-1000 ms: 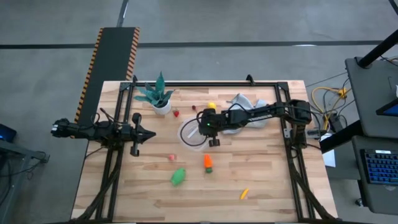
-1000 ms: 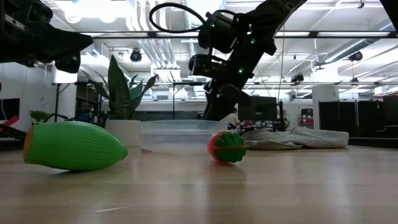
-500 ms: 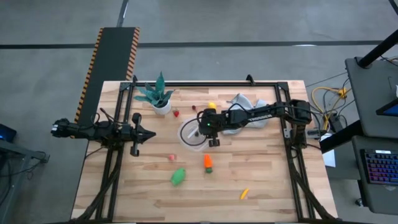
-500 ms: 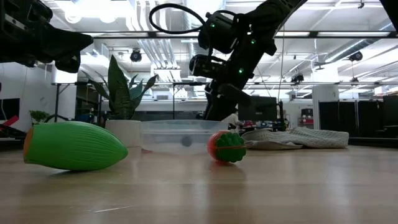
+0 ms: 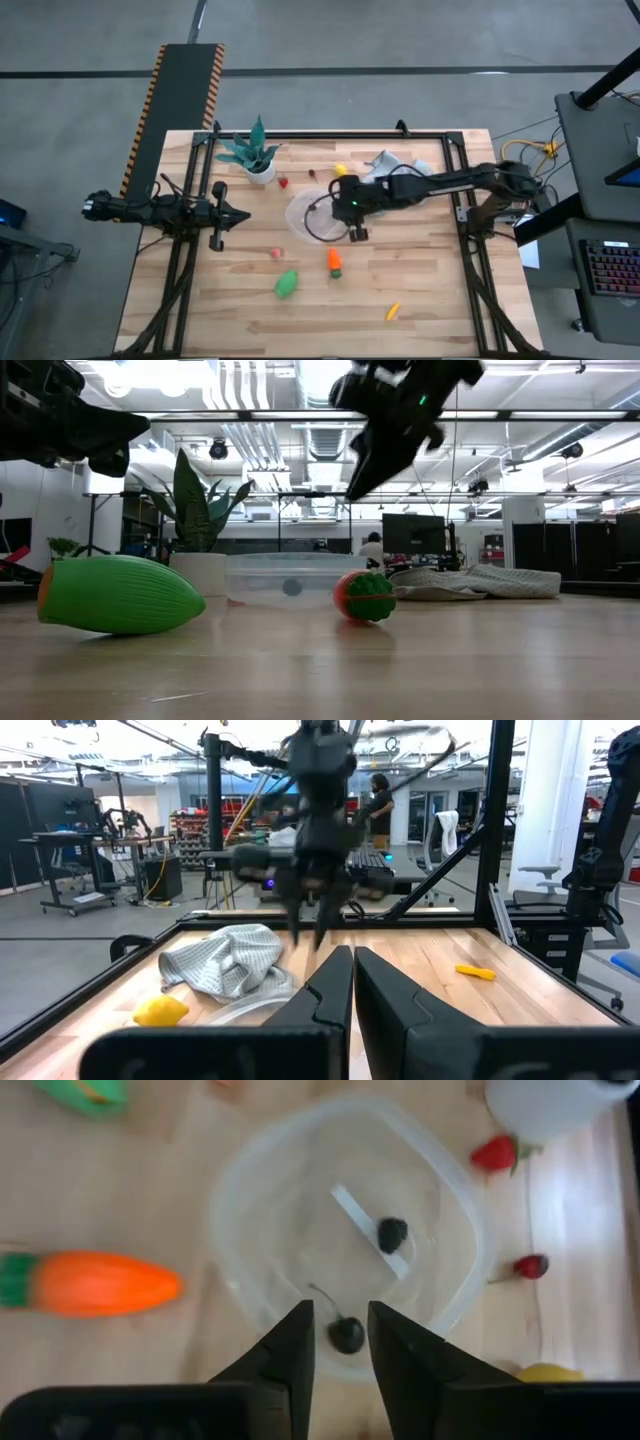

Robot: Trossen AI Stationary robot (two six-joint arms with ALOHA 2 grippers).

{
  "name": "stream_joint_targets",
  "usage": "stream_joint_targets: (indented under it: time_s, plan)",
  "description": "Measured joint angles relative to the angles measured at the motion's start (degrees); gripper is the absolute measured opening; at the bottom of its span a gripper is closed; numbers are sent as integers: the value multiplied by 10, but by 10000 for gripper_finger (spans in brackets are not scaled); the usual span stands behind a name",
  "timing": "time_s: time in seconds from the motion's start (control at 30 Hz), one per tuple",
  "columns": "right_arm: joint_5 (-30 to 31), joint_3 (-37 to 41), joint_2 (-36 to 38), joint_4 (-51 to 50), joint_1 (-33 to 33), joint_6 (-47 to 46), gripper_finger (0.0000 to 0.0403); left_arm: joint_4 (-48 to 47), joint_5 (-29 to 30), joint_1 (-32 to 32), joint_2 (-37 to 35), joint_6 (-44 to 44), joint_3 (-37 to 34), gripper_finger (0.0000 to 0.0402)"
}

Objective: Pick and placing Produce into tupperware
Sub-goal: Put the yellow corn into the transparent bin

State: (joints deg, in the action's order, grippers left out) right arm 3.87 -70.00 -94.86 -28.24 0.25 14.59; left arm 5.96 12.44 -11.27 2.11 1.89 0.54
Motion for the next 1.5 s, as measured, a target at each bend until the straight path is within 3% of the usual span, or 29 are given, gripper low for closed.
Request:
stream_joint_targets:
  time_s: [0.43, 0.8, 0.97, 1.17, 1.5]
  plan:
    - [0, 44, 173, -52, 123, -43, 69, 0, 0, 0, 1, 0, 0, 0]
    - [-33, 136, 276, -61, 232, -74, 115, 1, 0, 0, 1, 0, 0, 0]
    - [-37, 142, 274, -59, 299, -128, 169, 10, 2, 0, 1, 0, 0, 0]
    - [21, 158, 236, -60, 363, -168, 221, 19, 14, 0, 1, 0, 0, 0]
    - [32, 158, 109, -58, 402, -241, 219, 26, 14, 0, 1, 4, 0, 0]
